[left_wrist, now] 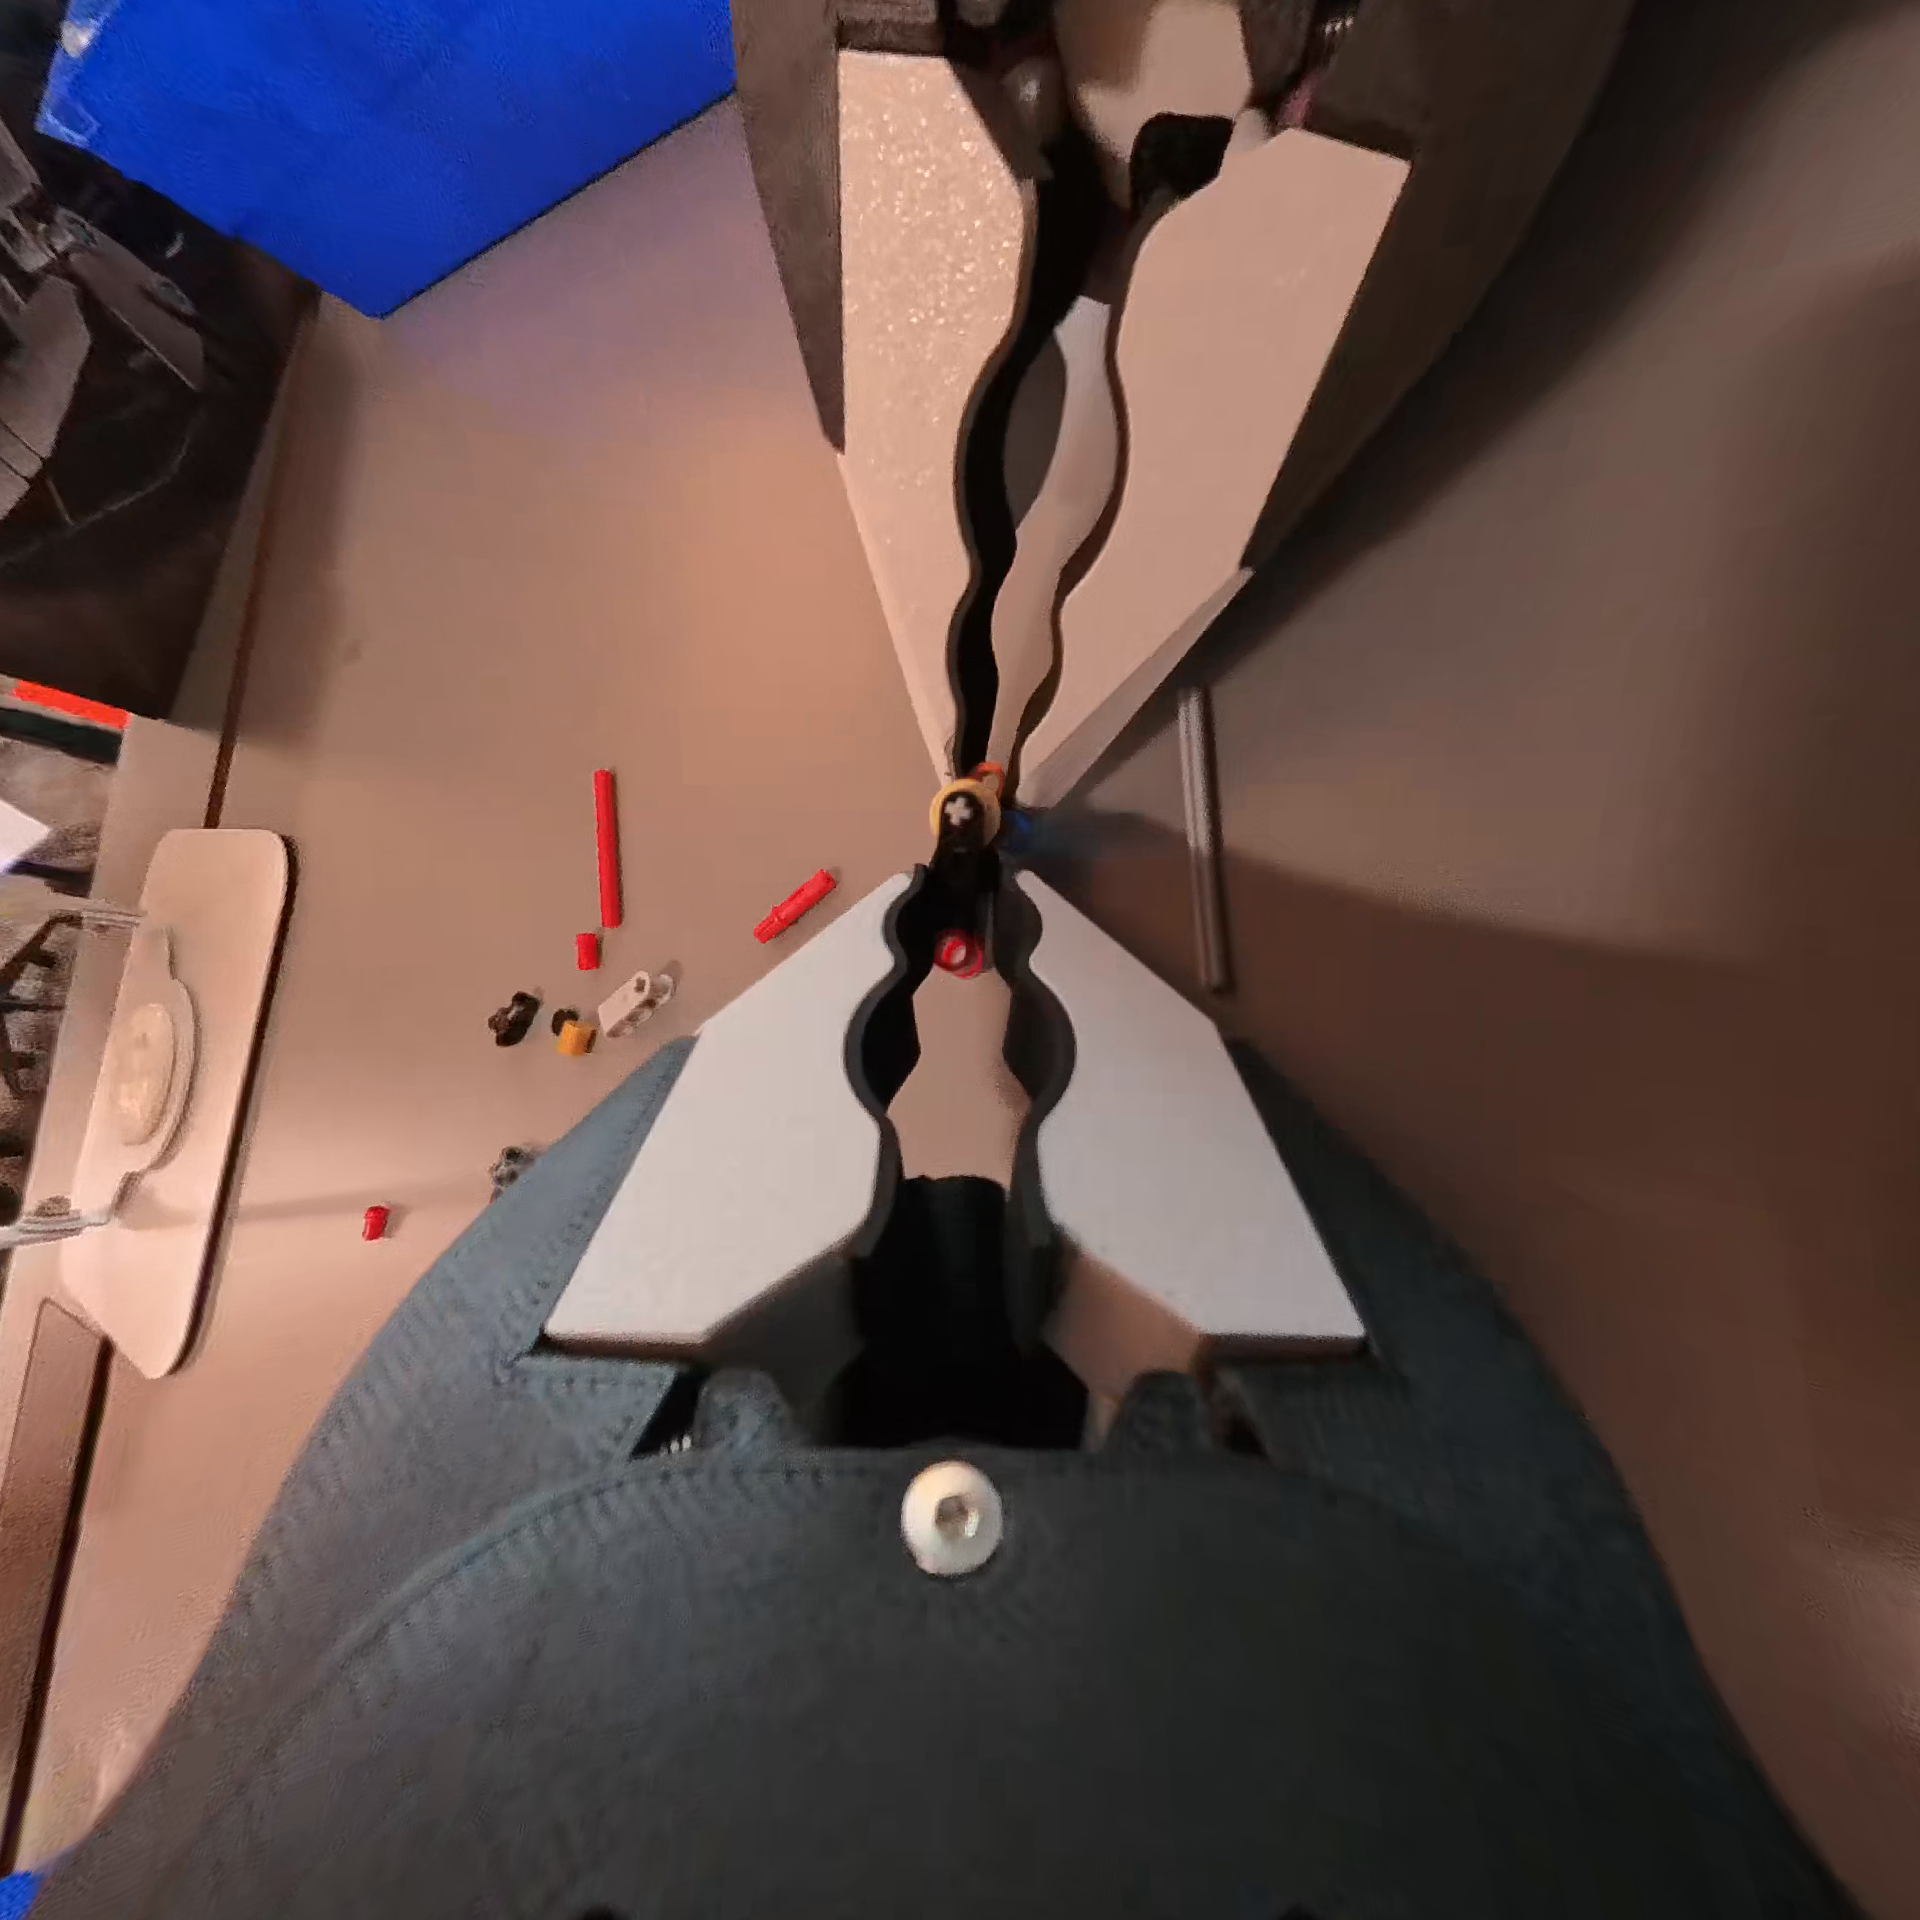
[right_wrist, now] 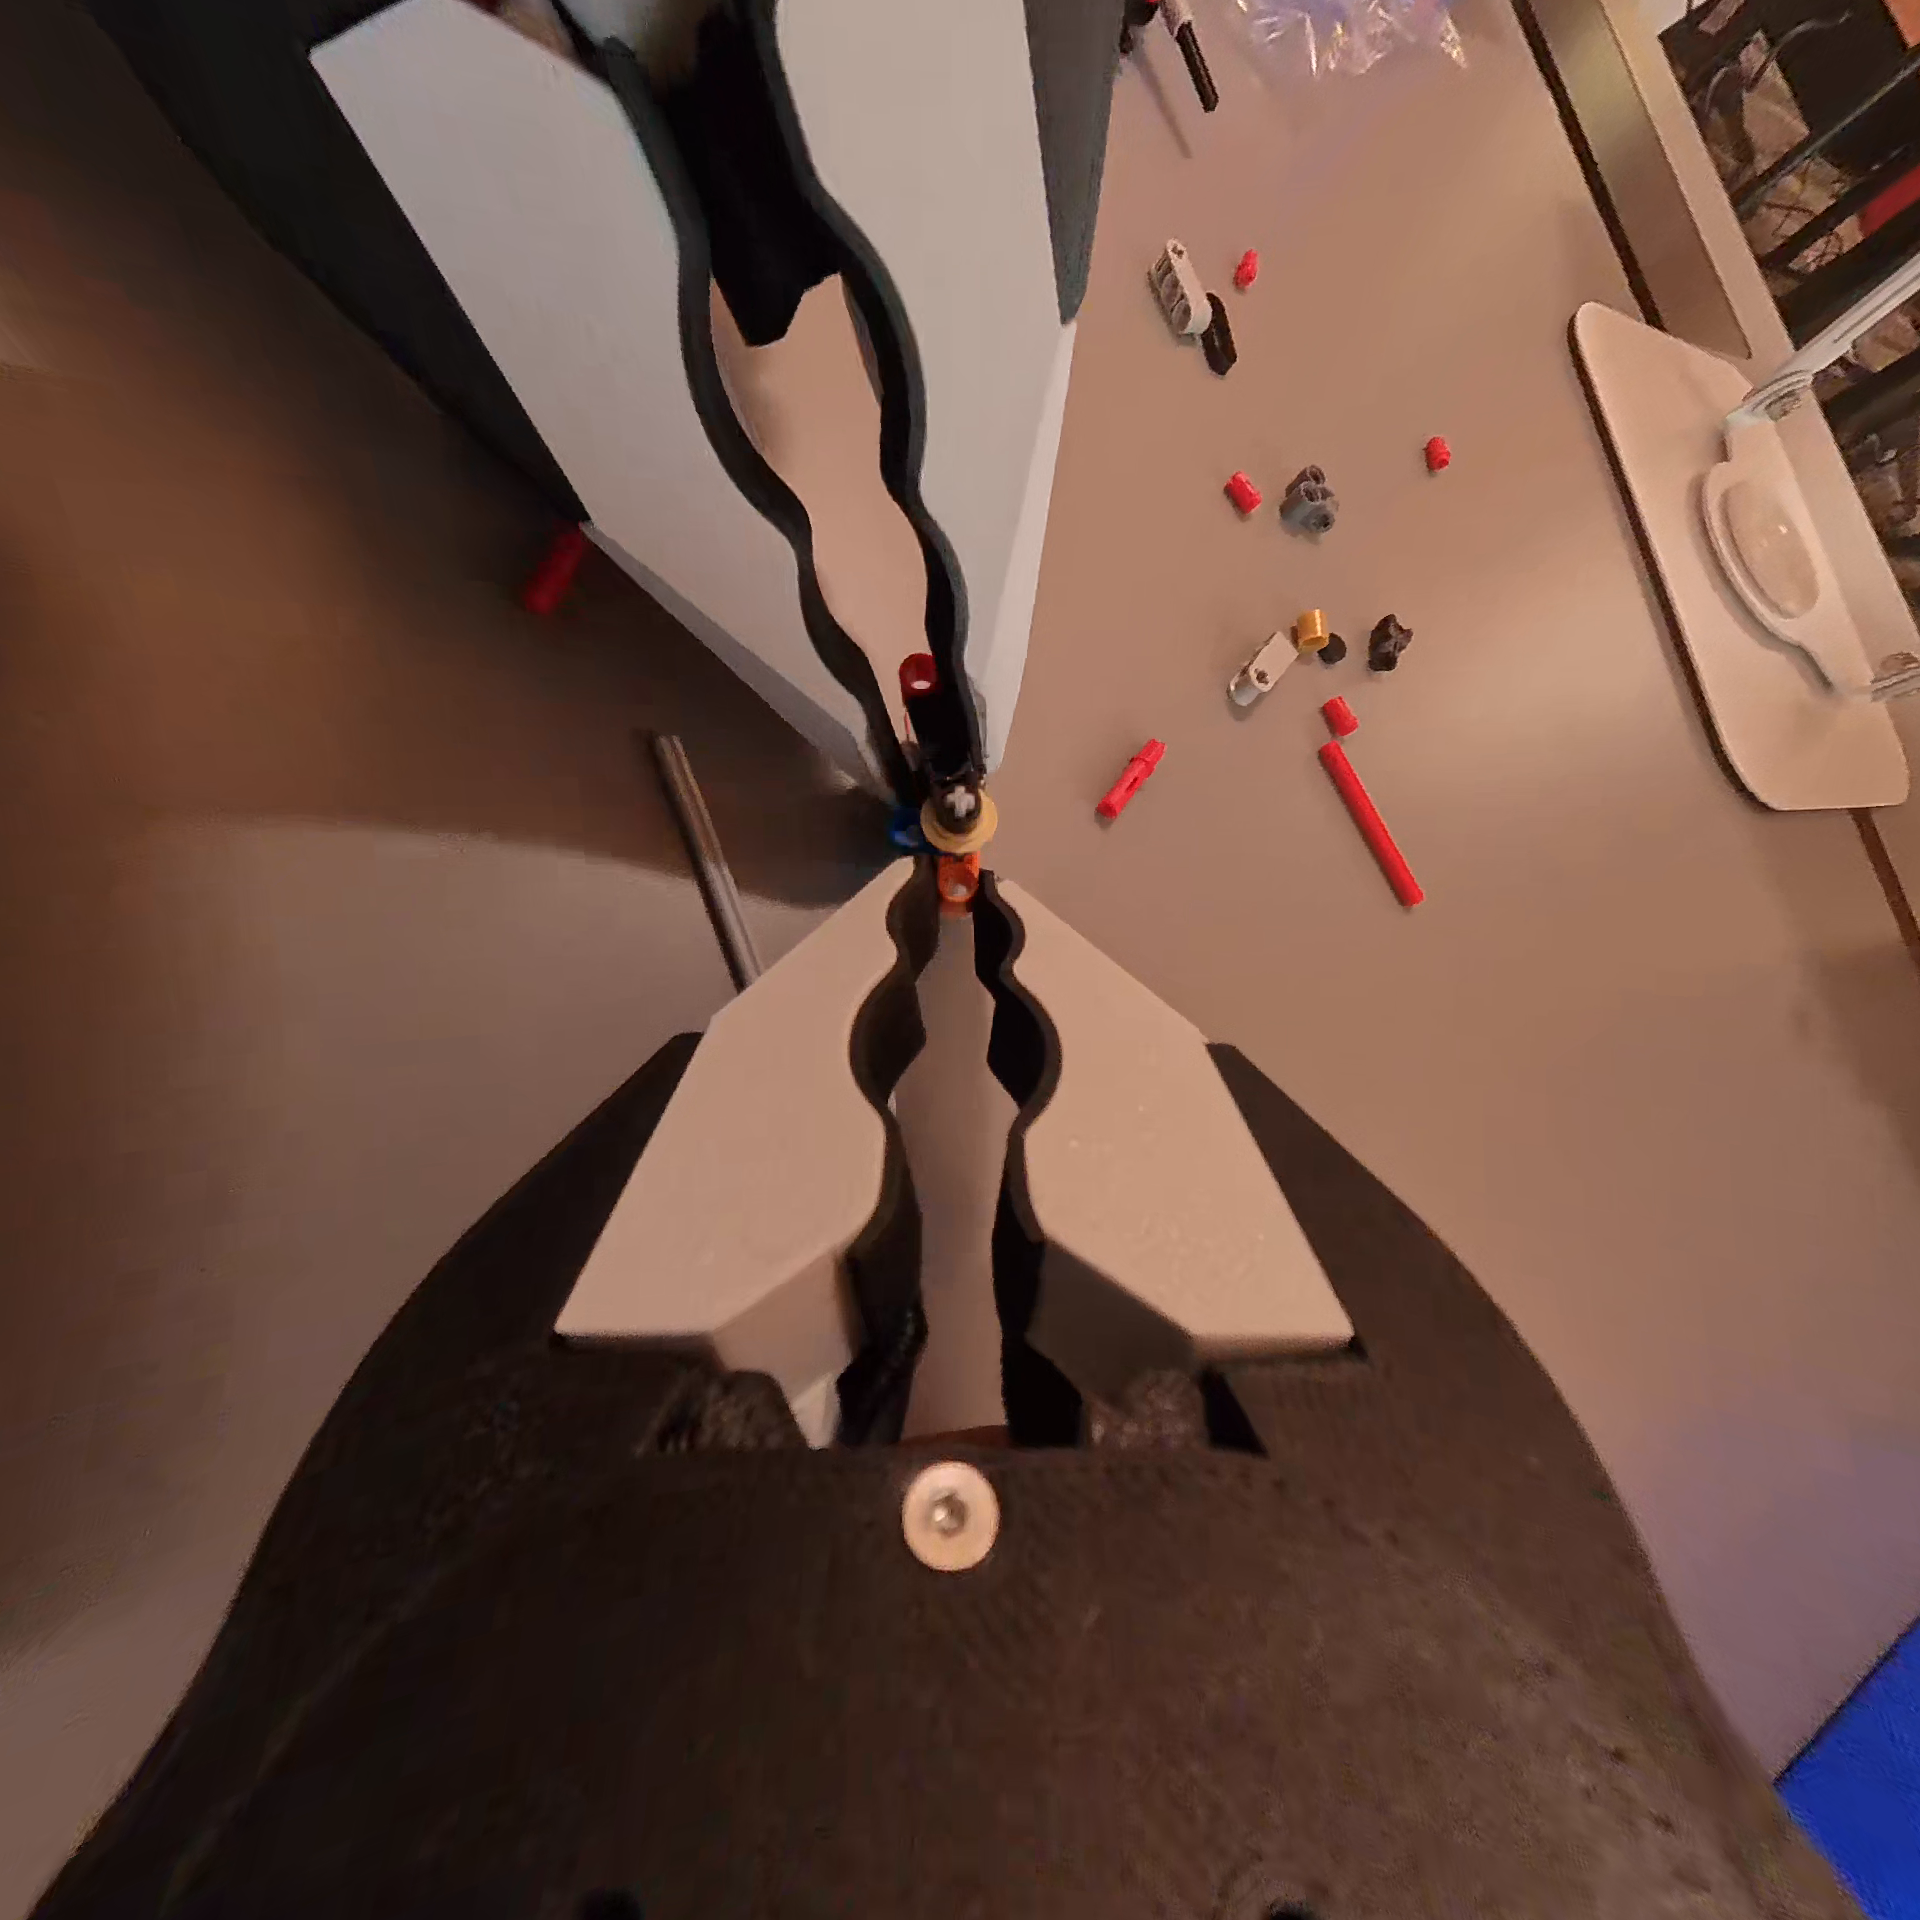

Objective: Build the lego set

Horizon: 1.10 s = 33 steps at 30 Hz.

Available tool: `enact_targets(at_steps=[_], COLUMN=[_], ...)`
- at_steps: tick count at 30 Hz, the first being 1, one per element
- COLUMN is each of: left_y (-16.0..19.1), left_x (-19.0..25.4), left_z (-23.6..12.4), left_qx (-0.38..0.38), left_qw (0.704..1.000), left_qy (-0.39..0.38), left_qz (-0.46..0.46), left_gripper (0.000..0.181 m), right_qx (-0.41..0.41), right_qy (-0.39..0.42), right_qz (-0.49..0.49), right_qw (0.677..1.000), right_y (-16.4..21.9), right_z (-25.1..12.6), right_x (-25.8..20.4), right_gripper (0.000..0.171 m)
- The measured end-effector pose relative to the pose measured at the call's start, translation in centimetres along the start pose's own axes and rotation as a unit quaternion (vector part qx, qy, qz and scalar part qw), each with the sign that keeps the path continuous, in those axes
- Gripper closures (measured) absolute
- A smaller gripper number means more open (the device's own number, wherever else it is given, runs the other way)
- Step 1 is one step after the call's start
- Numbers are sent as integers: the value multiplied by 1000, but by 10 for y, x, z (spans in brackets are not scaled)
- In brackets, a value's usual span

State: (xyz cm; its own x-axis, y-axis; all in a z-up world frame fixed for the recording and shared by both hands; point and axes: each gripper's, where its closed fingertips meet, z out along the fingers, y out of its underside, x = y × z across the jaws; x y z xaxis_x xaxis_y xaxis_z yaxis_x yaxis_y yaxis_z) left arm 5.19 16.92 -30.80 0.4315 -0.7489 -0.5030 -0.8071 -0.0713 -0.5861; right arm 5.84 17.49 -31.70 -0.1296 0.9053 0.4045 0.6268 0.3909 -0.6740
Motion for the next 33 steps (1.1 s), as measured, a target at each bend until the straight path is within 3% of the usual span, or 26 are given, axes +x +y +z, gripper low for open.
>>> enact_targets(at_steps=[16, 33], left_y=[-5, -3], left_x=[0, -3], left_z=[-4, -7], left_qx=[41, 20], left_qw=[997, 995], left_qy=[6, -85], left_qz=[-68, 36], left_gripper=[173, 172], right_qx=[-6, -8], right_qy=[-19, 0], right_qz=[12, 19], right_qw=[1000, 1000], right_y=[1, -1], right_z=[2, 4], right_x=[-1, 3], right_gripper=[166, 166])
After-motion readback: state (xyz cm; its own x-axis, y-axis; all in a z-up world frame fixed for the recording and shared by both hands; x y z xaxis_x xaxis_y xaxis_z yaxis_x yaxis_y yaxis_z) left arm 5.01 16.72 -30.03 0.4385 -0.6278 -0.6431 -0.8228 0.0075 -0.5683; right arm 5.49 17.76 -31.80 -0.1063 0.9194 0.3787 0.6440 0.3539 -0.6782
